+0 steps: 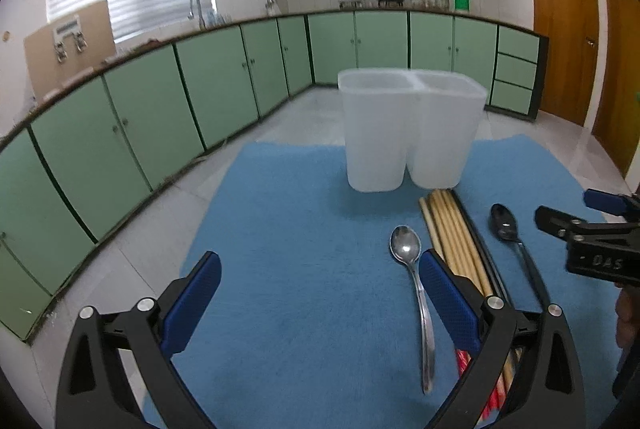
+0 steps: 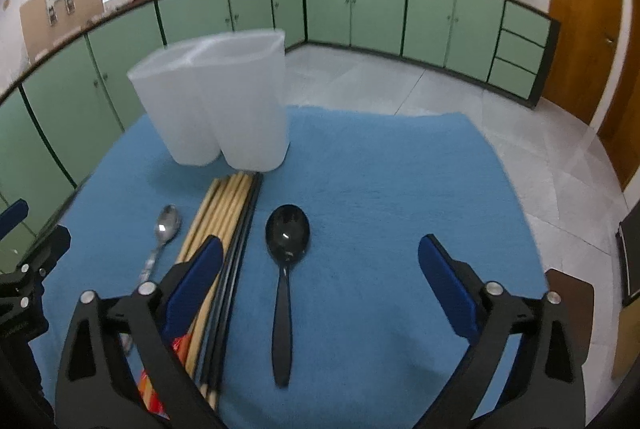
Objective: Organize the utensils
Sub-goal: 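Grasp the black spoon with the right tool while the left tool grasps the metal spoon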
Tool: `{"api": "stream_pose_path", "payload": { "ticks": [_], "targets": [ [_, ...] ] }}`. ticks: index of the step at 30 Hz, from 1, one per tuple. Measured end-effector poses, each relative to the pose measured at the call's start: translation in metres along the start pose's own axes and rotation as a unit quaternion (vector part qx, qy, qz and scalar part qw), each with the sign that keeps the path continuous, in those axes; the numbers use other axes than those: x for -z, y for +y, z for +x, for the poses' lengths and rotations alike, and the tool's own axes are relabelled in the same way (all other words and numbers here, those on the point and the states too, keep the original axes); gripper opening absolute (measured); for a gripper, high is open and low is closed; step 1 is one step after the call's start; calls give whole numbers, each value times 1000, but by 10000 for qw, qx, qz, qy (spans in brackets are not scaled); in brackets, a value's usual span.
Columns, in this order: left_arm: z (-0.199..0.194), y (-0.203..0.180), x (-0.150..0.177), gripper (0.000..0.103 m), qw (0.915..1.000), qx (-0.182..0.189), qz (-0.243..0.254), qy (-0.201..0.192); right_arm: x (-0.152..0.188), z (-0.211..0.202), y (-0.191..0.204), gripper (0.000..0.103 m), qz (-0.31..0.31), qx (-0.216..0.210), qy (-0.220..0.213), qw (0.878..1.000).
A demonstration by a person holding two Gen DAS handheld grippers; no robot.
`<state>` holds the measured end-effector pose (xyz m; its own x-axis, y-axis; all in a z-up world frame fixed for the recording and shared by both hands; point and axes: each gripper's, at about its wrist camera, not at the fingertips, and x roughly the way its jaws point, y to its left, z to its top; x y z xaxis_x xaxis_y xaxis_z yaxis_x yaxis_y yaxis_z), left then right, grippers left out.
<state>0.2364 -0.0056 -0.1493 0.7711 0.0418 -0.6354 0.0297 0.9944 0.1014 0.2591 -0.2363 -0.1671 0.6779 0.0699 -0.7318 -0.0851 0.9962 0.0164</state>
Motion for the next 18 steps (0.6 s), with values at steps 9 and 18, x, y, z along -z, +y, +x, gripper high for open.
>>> {"api": "stream_pose_path", "payload": {
  "ticks": [9,18],
  "targets": [
    [34,3,1,96,9992,81,-25,379,-9,55,11,70,-64,-124,731,9972],
    [48,-12,-3,96,9982,244,80,533,-11,60,27,34,-288,29,767,9966]
  ]
}}
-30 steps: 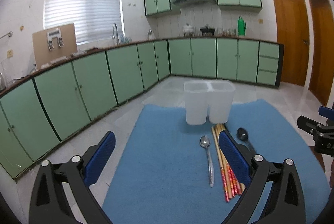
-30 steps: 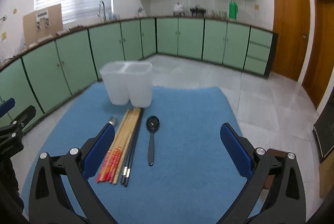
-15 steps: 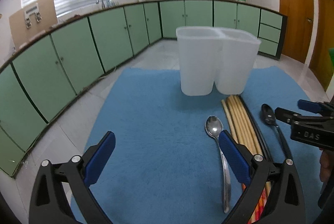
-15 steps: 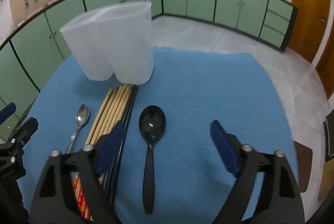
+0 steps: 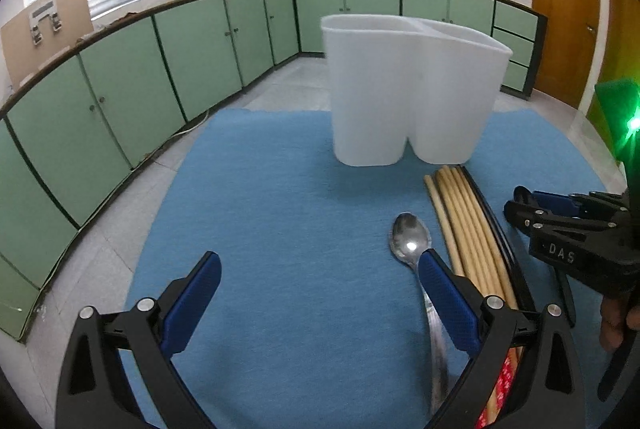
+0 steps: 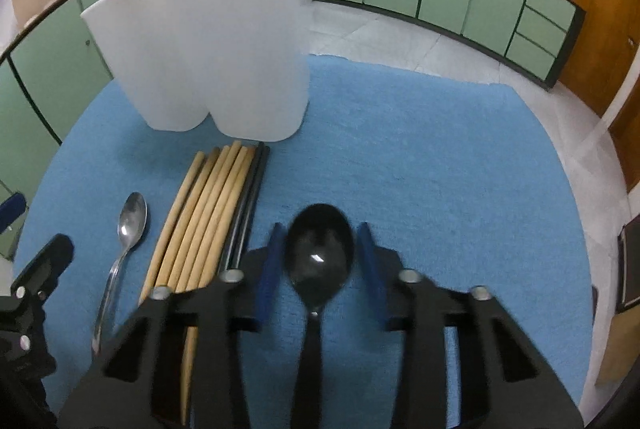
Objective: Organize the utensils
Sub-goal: 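Grasp the black spoon with the right tool while the left tool grasps the metal spoon, then carry both spoons to the white holder and drop them into its compartments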
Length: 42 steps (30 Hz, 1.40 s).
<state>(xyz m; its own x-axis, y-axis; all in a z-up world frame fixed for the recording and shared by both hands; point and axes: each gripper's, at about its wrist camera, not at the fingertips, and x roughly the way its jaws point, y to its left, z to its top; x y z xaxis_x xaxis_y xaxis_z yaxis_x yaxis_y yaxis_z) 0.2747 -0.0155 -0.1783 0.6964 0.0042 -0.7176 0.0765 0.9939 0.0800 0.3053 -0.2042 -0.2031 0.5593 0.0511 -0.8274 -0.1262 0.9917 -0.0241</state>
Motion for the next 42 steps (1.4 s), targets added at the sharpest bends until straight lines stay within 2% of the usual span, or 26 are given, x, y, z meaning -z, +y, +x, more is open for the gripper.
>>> {"api": "stream_pose_path", "payload": {
  "ticks": [10,17,23,27,28,29,31,34,38,42],
  "targets": [
    [27,-31,-17,97,9997,40,212,144,5,-7,-19,34,192,-103,-28,9998],
    [50,-38,-24,96,9986,-126,234,463,4,-5,-20,34,193,-167,-82,9996],
    [59,-32,-27,97,9980,18,105,620,3,-2,-27,36,138,-225,-42,9996],
    [59,-23,-31,70,9970,437,-73,628,0,-1,-25,36,48,-241,51,9997],
    [57,-24,-32,57,9968,529,-59,595,-1,0,-25,34,22,-232,79,9997],
    [56,-24,-30,51,9966,584,-45,573,-2,-1,-24,34,-13,-221,109,9997],
    [53,-26,-32,28,9959,724,-30,543,-4,-1,-24,34,-20,-234,129,9996],
    [54,-24,-34,28,9955,795,-29,524,-4,-3,-29,34,97,-279,88,9995],
    [44,-17,-26,28,9956,879,-90,321,-2,-22,-31,34,176,-419,-389,9982],
    [10,-4,-26,28,9946,954,-184,-363,-1,-50,-35,34,211,-600,-1051,9924]
  ]
}}
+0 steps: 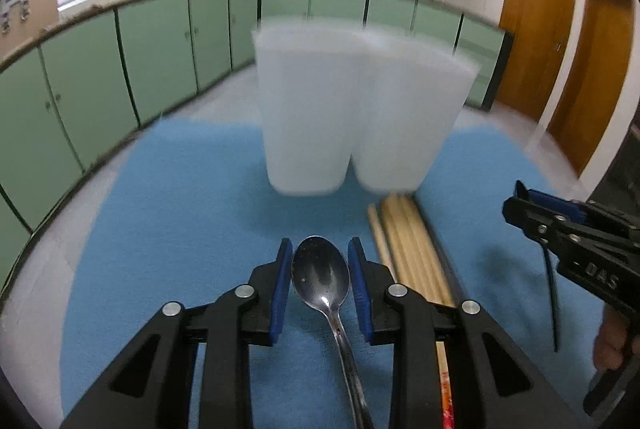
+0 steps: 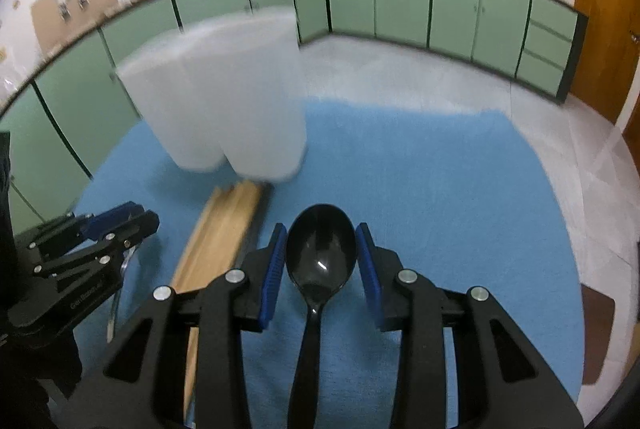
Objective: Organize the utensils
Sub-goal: 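Carry both spoons to the white holder and drop them into its compartments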
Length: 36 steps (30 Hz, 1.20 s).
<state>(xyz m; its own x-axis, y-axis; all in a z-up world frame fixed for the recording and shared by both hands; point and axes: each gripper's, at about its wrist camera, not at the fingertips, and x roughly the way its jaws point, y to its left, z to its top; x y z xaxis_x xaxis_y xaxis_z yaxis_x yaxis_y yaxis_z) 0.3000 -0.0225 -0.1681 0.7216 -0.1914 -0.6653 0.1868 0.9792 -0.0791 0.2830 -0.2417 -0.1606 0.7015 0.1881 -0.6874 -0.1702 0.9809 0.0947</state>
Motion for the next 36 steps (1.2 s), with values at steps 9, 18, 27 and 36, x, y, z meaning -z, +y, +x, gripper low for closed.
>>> {"api": "stream_pose_path", "payload": {
  "ticks": [9,18,27,36],
  "targets": [
    [-70,0,-6,28,9896,-10,89,-1437,-19,-38,2,34,-287,-251,-1112,9931],
    [-106,-7,-13,28,9791,87,31,-2030,-43,-54,5,34,-368,-505,-1638,9845],
    [-142,6,-72,28,9574,154,-43,-2883,-103,-58,-4,34,-46,-934,-2280,9692],
    [-110,2,-128,28,9457,190,-24,-3243,-154,-30,-7,34,243,-827,-2747,9577]
  ]
}}
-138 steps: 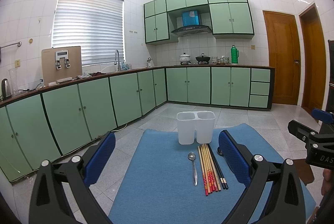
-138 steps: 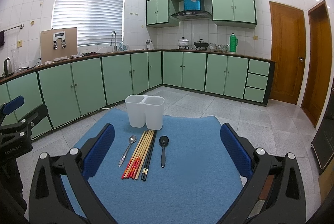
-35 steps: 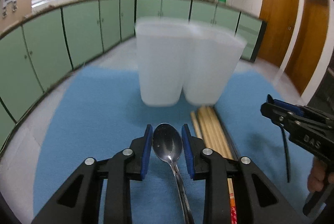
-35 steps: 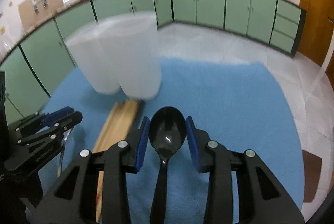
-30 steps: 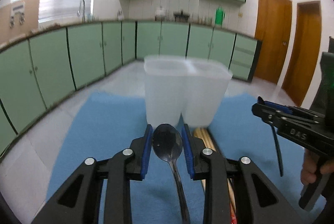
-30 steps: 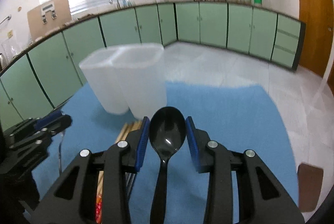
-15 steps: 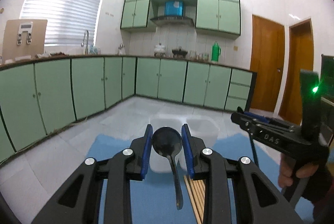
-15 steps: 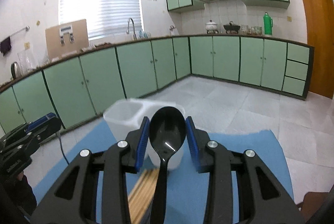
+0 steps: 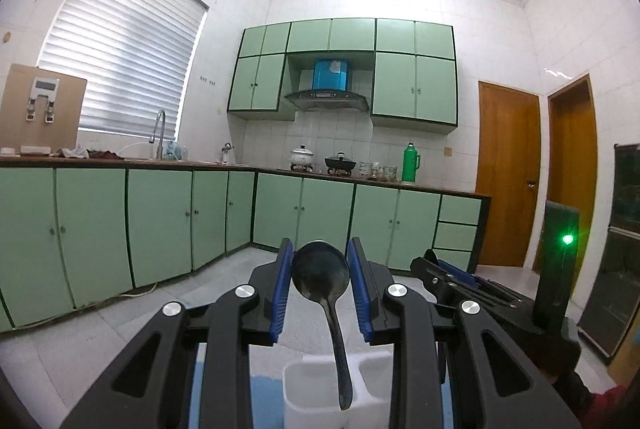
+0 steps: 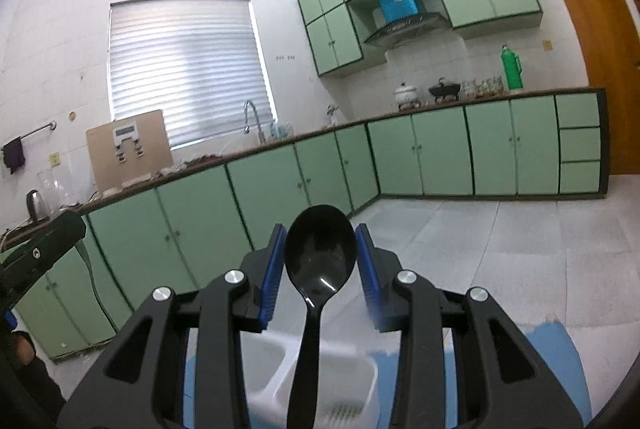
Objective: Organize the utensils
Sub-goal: 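Carry both spoons to the white holder and drop them into its compartments, then move both open tools back toward the chopsticks on the mat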
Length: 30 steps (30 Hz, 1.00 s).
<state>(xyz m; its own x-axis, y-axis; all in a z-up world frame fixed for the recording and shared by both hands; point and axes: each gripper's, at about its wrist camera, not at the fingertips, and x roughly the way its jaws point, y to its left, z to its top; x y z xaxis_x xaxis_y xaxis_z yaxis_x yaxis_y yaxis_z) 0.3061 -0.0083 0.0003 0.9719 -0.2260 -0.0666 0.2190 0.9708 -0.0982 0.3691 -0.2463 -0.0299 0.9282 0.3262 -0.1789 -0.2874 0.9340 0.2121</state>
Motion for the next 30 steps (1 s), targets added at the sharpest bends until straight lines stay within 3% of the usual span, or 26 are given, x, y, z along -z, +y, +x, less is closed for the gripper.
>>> {"api": "stream_pose_path", "payload": {
  "ticks": [5,10,12,13,14,18,21,23,30],
  "targets": [
    [42,5,14,28,9996,-25,-47,263,17,37,-6,34,-188,335,91,9992],
    [71,12,37,28,9970,-3,-89,762,38,51,-12,34,-179,415,326,9984],
    [74,16,47,28,9956,-44,-108,933,43,50,-18,37,-36,371,483,9981],
    [73,18,50,30,9953,-56,-115,963,46,50,-18,48,2,361,538,9979],
    [72,19,52,33,9950,-66,-114,988,47,46,-21,50,38,381,553,9977],
    [57,17,51,45,9950,-91,-36,989,44,27,-22,51,154,445,591,9971],
    [39,15,48,53,9946,-148,38,1024,41,5,-23,62,292,516,676,9959],
    [21,14,49,58,9936,-157,25,1115,43,-15,-21,77,316,629,779,9945],
    [-49,-9,89,78,9809,-319,262,1900,85,-89,-3,86,170,875,1534,9841]
  ]
}}
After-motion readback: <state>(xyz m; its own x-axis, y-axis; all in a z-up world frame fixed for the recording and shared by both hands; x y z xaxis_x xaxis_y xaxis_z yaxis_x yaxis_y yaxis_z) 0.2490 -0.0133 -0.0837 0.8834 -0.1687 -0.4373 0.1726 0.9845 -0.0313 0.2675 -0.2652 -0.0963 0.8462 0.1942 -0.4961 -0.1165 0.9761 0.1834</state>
